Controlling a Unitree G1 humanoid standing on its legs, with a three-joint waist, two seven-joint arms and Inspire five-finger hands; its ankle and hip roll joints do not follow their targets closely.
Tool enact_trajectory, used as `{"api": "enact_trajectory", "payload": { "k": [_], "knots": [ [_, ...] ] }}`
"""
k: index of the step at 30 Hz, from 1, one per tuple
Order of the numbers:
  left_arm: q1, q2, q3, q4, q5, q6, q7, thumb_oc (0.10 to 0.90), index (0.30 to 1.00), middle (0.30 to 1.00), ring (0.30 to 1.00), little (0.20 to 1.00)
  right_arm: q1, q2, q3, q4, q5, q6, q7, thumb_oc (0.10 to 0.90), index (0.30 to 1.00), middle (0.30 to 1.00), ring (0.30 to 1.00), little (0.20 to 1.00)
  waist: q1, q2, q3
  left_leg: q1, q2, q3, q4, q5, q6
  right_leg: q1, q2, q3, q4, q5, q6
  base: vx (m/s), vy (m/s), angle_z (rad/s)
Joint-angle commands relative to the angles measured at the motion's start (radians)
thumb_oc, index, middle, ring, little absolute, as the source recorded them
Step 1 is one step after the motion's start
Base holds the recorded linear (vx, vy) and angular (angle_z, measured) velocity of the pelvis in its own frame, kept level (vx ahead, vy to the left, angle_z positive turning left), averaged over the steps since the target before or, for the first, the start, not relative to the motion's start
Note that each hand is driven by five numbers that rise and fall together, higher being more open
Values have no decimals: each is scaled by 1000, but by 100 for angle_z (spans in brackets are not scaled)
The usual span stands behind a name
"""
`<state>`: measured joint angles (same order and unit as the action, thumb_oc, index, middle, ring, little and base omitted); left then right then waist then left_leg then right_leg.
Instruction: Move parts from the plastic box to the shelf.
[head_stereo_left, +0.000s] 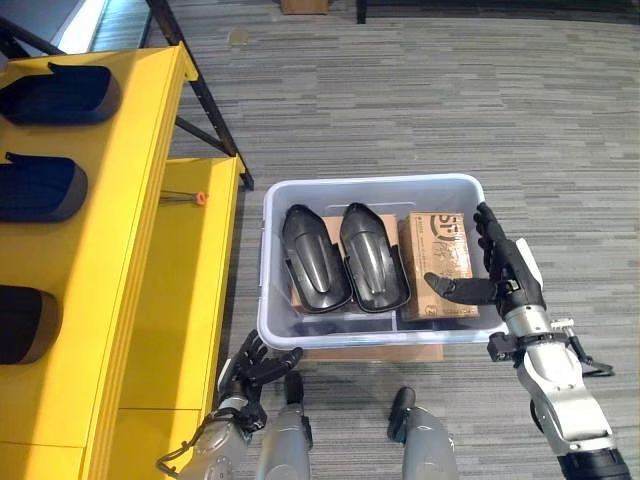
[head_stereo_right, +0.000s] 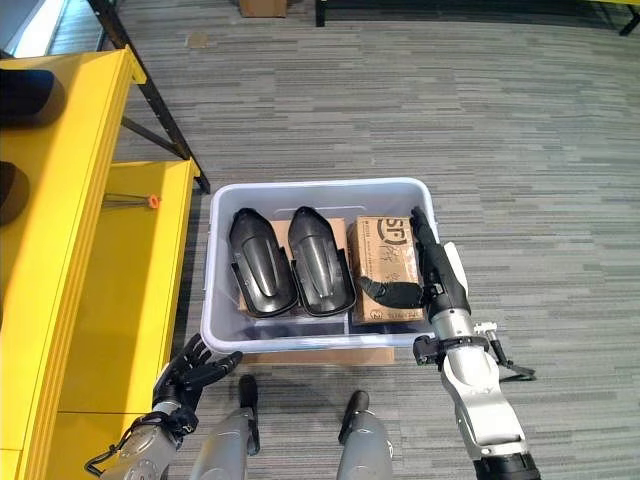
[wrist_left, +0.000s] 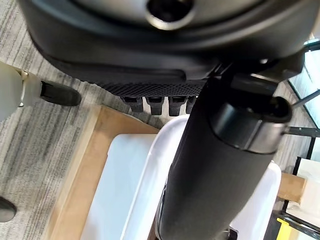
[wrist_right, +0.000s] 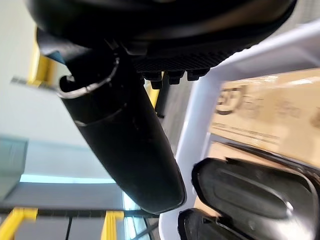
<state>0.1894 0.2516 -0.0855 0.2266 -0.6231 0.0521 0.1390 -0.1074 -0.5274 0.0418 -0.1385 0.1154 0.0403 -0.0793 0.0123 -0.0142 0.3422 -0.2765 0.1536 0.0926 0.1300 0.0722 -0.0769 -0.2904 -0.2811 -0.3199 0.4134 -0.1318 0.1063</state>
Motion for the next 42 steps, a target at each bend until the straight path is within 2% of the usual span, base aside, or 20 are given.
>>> {"api": "enact_trajectory", "payload": {
  "k": [1,4,7,9,13,18,28,42],
  "knots": [
    [9,57,20,-121,-15,-60,-38,900,1000,1000,1000,1000,-175,-87,14,-28,-99,-53,12,900,1000,1000,1000,1000,27,-27,3,39,72,-21,-3,-24,-38,96,-24,47,-161,66,61,-38,-12,6],
    [9,75,12,-127,-14,-58,-50,900,1000,1000,1000,1000,-266,-151,73,-2,-144,-35,38,900,1000,1000,1000,1000,40,-27,8,43,73,-25,-9,-21,-41,96,-24,43,-157,61,60,-23,-16,2],
    [8,82,6,-130,-16,-55,-57,900,1000,1000,1000,1000,-321,-176,112,14,-165,-22,52,900,1000,1000,1000,1000,45,-27,10,40,74,-26,-12,-16,-41,94,-23,43,-160,65,57,-21,-12,6],
    [7,100,-2,-134,-16,-56,-60,900,1000,1000,1000,1000,-412,-216,184,69,-227,11,76,900,1000,1000,1000,1000,55,-26,21,45,76,-25,-13,-18,-43,93,-23,45,-155,64,55,-33,1,5],
    [-1,119,-8,-147,-19,-56,-54,900,1000,1000,1000,1000,-539,-229,287,146,-317,41,98,900,1000,1000,1000,1000,66,-27,34,41,78,-23,-15,-11,-42,82,-22,48,-158,73,54,-34,2,2],
    [-15,116,-6,-143,-16,-52,-48,900,1000,1000,1000,1000,-593,-202,342,193,-395,65,138,900,1000,1000,1000,1000,71,-26,51,32,79,-23,-7,-14,-41,74,-24,49,-152,72,53,-8,2,0],
    [-33,110,-8,-140,0,-39,-42,900,1000,1000,1000,1000,-516,-140,333,221,-405,87,176,900,1000,1000,1000,1000,76,-44,77,18,80,-33,9,-22,-39,77,-23,44,-157,76,53,0,0,0],
    [-38,100,8,-129,14,-28,-31,900,1000,1000,1000,1000,-390,-167,276,162,-409,95,221,900,1000,1000,1000,1000,70,-72,96,5,79,-28,22,-35,-36,71,-19,50,-176,87,56,0,0,0]
  ]
}}
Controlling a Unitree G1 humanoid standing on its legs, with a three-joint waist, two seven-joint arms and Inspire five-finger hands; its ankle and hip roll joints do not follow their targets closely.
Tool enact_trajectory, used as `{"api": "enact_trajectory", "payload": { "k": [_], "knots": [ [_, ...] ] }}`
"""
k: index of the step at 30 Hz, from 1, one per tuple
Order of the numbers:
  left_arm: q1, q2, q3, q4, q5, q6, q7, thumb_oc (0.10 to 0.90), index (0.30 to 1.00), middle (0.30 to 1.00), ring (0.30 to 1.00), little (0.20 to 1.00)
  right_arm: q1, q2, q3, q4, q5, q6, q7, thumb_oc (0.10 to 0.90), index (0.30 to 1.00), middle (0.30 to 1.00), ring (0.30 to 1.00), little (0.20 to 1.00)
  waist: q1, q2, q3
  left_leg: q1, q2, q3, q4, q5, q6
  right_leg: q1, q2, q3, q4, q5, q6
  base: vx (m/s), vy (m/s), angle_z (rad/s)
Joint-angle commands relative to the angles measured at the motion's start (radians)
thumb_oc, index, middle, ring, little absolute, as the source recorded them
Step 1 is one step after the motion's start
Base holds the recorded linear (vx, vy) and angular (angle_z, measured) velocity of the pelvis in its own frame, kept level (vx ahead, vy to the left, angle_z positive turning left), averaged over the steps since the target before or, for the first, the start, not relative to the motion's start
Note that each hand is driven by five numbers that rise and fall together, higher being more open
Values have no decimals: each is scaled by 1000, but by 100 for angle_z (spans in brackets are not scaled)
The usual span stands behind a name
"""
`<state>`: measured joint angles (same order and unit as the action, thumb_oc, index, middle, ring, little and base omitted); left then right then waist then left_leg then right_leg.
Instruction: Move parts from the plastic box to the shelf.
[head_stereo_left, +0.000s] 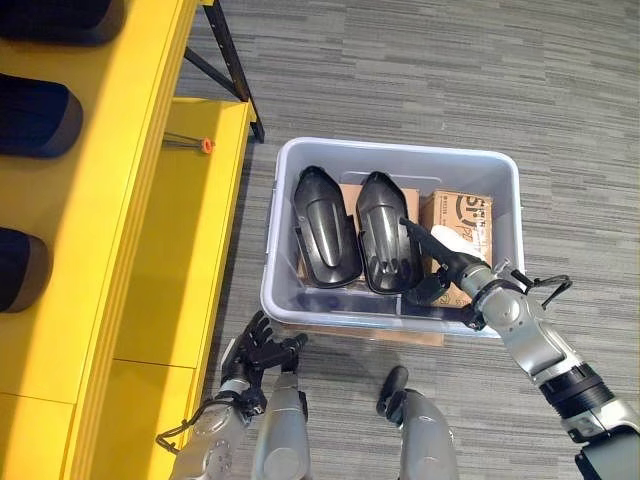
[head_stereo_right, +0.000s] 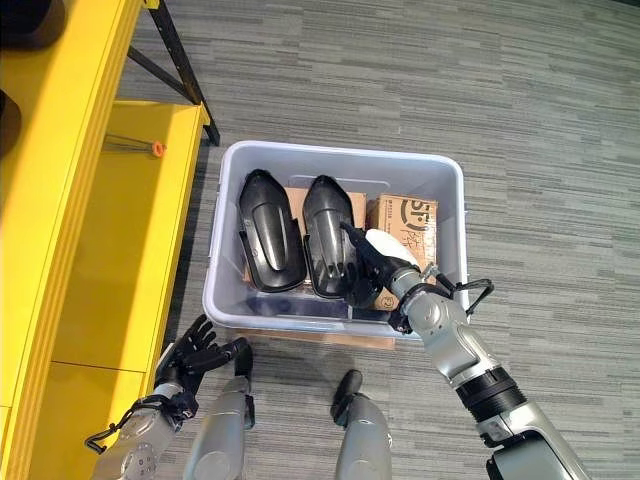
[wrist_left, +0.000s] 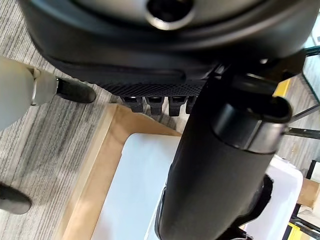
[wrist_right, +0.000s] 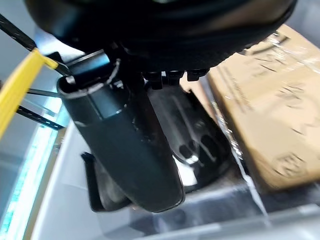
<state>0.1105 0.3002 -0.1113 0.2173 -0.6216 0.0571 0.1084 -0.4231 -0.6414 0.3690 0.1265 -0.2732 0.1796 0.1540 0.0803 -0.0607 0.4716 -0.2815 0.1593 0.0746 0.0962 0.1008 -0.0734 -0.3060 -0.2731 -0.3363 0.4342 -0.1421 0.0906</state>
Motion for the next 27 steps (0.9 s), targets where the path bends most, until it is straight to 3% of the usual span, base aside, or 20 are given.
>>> {"api": "enact_trajectory", "payload": {
  "k": [1,11,27],
  "knots": [
    [39,52,32,-125,18,-31,1,900,1000,1000,1000,1000,-62,-58,-54,-99,-21,-42,-6,900,1000,1000,1000,1000,2,-31,-26,11,74,-8,58,-68,-40,87,-25,68,-196,95,72,0,0,0],
    [32,40,31,-125,7,-39,5,900,1000,1000,1000,1000,-53,-85,-51,-115,-46,-66,6,900,1000,1000,1000,1000,1,-34,-8,0,70,-4,53,-63,-41,74,-25,74,-203,104,72,0,0,0],
    [27,51,19,-131,-7,-51,17,900,1000,1000,1000,1000,-172,-129,6,-102,-127,-78,-21,900,1000,1000,1000,1000,15,-30,25,-17,67,-5,51,-56,-41,49,-25,73,-185,101,72,0,0,0]
  ]
}}
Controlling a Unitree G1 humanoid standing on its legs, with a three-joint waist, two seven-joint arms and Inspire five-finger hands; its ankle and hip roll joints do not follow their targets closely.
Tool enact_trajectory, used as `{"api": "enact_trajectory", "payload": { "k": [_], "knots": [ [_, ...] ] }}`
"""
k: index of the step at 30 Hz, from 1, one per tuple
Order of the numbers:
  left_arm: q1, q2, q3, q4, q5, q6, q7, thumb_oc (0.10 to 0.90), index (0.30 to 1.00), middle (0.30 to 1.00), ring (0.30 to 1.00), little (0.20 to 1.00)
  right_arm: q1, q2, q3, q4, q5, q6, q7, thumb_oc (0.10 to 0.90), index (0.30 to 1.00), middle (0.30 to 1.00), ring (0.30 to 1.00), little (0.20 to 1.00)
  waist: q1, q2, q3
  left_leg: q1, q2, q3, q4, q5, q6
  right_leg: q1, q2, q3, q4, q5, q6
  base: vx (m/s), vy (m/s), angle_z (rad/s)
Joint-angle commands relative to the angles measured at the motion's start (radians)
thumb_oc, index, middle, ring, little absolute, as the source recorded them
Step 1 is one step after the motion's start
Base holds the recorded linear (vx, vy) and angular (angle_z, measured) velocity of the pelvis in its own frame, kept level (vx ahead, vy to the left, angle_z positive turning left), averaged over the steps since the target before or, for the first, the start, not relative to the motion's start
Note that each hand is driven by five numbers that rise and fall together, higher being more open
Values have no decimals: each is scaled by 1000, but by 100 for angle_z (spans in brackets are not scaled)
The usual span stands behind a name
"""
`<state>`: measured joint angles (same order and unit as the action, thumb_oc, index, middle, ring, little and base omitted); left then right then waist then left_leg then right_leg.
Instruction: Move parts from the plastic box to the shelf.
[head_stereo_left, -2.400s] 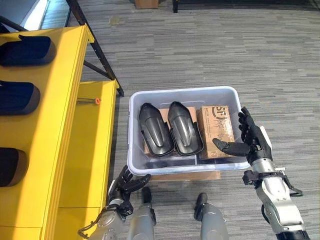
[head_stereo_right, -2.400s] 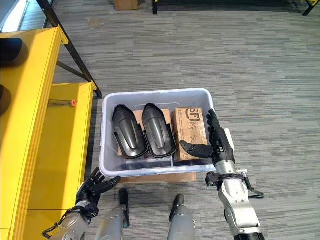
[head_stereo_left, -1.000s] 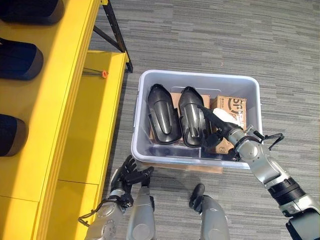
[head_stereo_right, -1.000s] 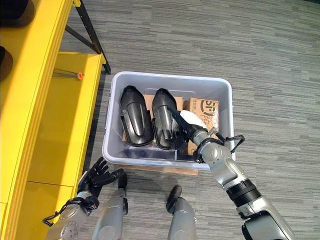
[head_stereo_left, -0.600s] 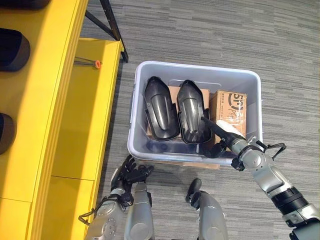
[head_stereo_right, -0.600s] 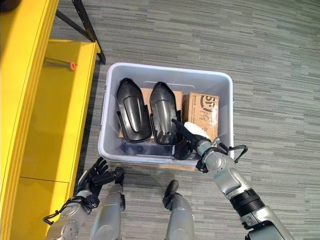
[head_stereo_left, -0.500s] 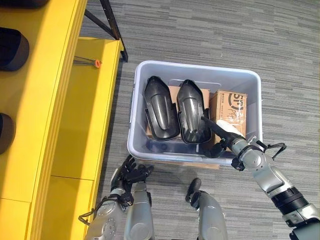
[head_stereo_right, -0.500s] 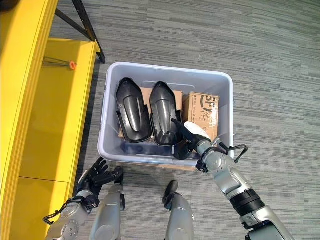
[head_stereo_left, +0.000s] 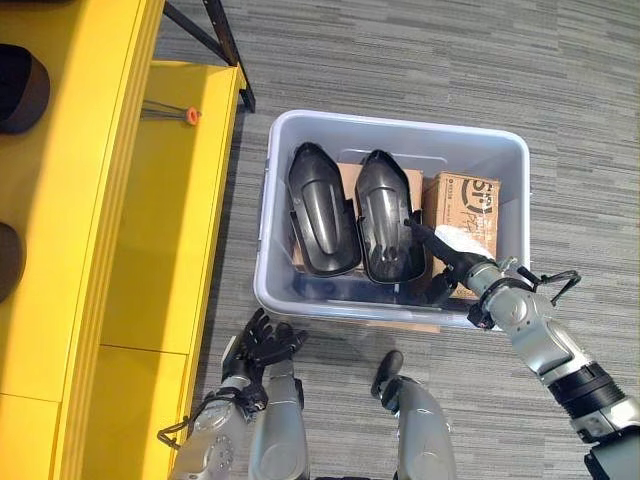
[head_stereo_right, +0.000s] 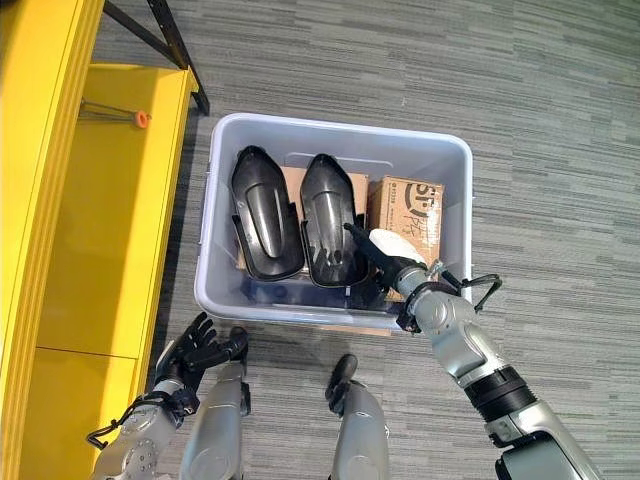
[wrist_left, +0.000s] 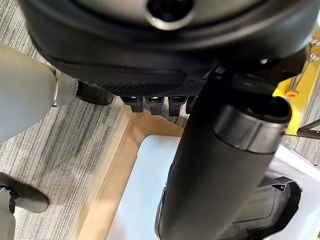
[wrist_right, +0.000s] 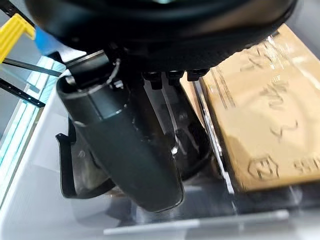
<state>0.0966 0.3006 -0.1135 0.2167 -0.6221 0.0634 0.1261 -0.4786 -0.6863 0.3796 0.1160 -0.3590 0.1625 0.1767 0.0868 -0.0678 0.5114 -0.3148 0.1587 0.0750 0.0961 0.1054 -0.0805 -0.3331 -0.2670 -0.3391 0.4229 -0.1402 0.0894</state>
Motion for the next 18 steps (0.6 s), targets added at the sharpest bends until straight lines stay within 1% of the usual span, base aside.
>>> {"api": "enact_trajectory", "payload": {
  "k": [1,8,12,18],
  "knots": [
    [41,50,21,-131,-7,-59,0,900,1000,1000,1000,1000,-122,-87,-3,-92,-43,-61,-48,900,1000,1000,1000,1000,9,-23,-14,15,66,-6,51,-60,-33,75,-32,75,-173,100,73,0,0,0],
    [37,50,16,-136,-17,-65,10,900,1000,1000,1000,1000,-173,-101,17,-102,-70,-63,-59,900,1000,1000,1000,1000,14,-25,-7,8,64,-8,48,-59,-32,68,-32,74,-171,100,74,0,0,0],
    [31,48,12,-137,-23,-70,16,900,1000,1000,1000,1000,-193,-92,27,-95,-78,-63,-65,900,1000,1000,1000,1000,18,-26,0,1,62,-12,46,-57,-31,63,-33,74,-168,100,74,0,0,0],
    [28,48,13,-130,-17,-68,18,900,1000,1000,1000,1000,-182,-76,31,-93,-87,-62,-58,900,1000,1000,1000,1000,19,-24,8,-8,59,-16,49,-57,-29,53,-35,72,-158,98,73,0,0,0]
  ]
}}
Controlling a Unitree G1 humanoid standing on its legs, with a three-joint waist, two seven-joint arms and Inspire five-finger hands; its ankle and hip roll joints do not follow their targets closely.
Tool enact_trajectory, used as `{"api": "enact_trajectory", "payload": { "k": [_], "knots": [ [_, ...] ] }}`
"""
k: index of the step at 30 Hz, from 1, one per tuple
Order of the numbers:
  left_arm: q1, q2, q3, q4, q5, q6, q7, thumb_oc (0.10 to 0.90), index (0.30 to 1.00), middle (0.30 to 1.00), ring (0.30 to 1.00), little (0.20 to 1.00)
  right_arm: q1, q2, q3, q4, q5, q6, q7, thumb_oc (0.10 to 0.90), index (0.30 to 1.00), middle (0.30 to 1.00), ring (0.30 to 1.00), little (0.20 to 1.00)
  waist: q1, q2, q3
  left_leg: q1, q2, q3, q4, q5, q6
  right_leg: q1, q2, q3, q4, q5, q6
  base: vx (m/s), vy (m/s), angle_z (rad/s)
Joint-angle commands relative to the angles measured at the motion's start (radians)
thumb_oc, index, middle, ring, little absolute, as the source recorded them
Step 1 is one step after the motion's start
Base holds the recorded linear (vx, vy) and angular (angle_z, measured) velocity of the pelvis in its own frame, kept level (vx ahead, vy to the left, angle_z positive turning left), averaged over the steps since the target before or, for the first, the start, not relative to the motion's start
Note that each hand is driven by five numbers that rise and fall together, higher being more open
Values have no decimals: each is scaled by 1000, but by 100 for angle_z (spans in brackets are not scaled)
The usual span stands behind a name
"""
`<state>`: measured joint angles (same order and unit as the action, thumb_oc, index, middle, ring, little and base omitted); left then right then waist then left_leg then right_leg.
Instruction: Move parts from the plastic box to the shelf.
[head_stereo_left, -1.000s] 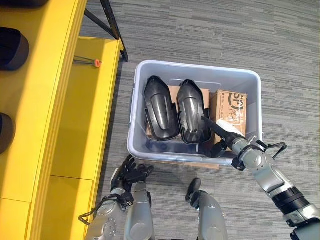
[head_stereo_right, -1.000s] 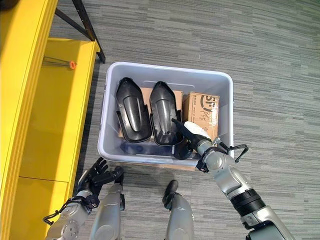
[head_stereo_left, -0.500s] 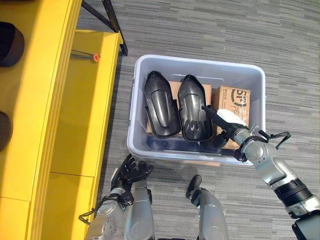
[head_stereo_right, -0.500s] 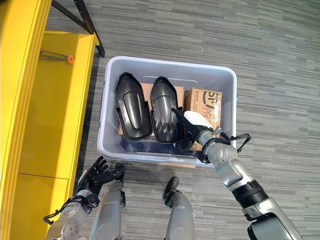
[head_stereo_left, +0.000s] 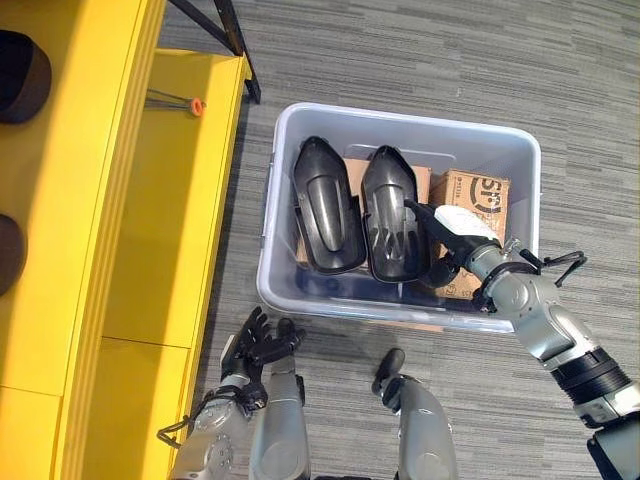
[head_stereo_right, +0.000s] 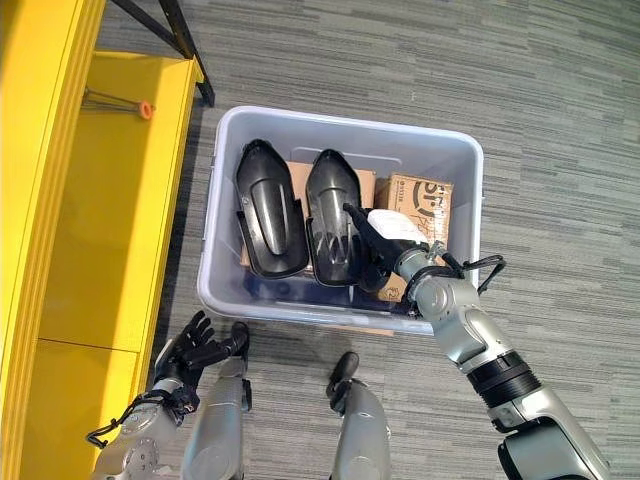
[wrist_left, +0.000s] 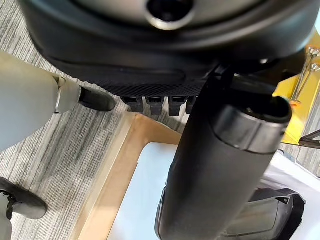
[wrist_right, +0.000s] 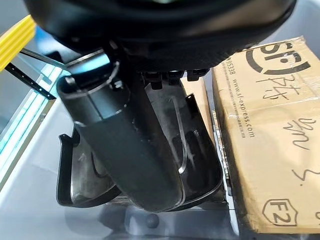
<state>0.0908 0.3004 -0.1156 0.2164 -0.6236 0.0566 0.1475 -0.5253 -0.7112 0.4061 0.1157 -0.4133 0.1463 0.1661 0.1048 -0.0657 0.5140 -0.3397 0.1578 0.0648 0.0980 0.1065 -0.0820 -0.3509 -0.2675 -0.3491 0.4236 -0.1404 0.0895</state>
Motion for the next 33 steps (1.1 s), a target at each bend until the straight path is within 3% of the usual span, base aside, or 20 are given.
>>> {"api": "enact_trajectory", "payload": {
  "k": [1,33],
  "knots": [
    [35,48,15,-132,-16,-62,-2,900,1000,1000,1000,1000,-131,-51,4,-94,-32,-46,-46,900,1000,1000,1000,1000,1,-27,6,15,60,-7,47,-58,-27,69,-35,82,-158,99,73,0,0,0],
    [39,49,10,-161,-24,-76,28,900,1000,1000,1000,1000,-85,21,12,-34,-59,-30,-71,900,1000,1000,1000,1000,0,-18,6,-75,49,-23,79,-65,-21,-13,-42,82,-118,92,70,0,1,1]
  ]
}}
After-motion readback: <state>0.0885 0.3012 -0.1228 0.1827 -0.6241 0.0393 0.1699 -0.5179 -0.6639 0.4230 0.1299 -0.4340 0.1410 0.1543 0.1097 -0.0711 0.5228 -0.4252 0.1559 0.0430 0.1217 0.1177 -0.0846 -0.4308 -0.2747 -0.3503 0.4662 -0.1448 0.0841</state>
